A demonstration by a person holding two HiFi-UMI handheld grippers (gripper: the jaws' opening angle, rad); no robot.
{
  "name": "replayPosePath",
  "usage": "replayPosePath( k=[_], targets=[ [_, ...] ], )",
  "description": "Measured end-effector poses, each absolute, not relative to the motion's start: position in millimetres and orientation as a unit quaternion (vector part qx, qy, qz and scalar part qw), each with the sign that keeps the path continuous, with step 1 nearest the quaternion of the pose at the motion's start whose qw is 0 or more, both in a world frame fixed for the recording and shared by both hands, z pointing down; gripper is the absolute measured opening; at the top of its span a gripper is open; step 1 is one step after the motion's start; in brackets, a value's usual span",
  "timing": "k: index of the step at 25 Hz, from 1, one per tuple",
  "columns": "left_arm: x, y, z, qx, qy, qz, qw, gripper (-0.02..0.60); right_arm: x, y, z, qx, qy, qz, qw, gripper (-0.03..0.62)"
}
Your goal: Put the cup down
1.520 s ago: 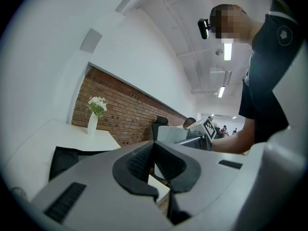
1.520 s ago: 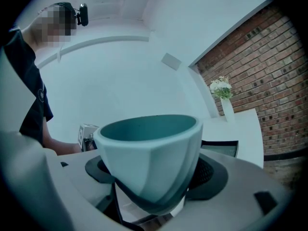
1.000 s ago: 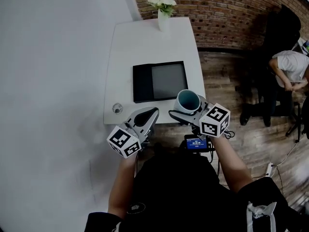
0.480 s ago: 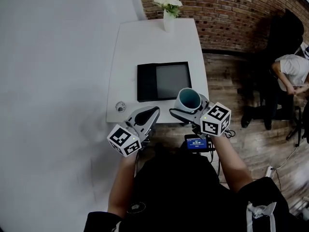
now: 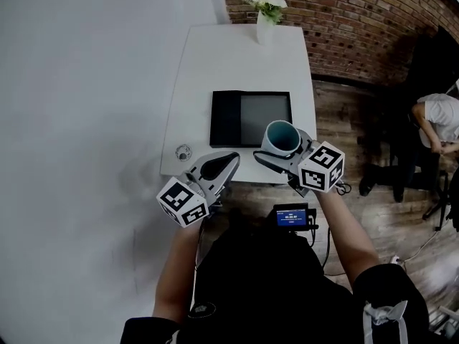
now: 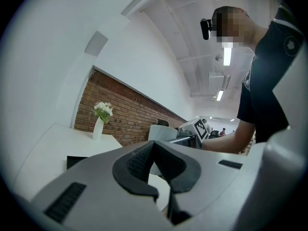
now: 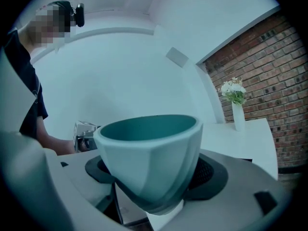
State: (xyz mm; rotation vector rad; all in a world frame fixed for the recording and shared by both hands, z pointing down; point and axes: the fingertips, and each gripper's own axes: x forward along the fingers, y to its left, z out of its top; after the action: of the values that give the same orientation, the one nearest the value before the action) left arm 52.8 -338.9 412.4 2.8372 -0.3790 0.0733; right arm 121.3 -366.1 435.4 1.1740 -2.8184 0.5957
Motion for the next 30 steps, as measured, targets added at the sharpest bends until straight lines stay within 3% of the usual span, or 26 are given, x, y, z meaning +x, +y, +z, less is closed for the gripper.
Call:
replayPosePath(
  k=[11,30],
  targets=[
    [30.9,-374.2,425.5,0.974,-0.170,0.045,0.141,0.008,85.0,-444.0,464.4,0.332,-0.922,0.193,0.050,0.397],
    [-5.4,-437.3,449.4,0.961,-0.227,0.047,0.150,0.008,50.2,-600.7,558.8,0.385,-0.892,0.223,0.077,0.397]
  ],
)
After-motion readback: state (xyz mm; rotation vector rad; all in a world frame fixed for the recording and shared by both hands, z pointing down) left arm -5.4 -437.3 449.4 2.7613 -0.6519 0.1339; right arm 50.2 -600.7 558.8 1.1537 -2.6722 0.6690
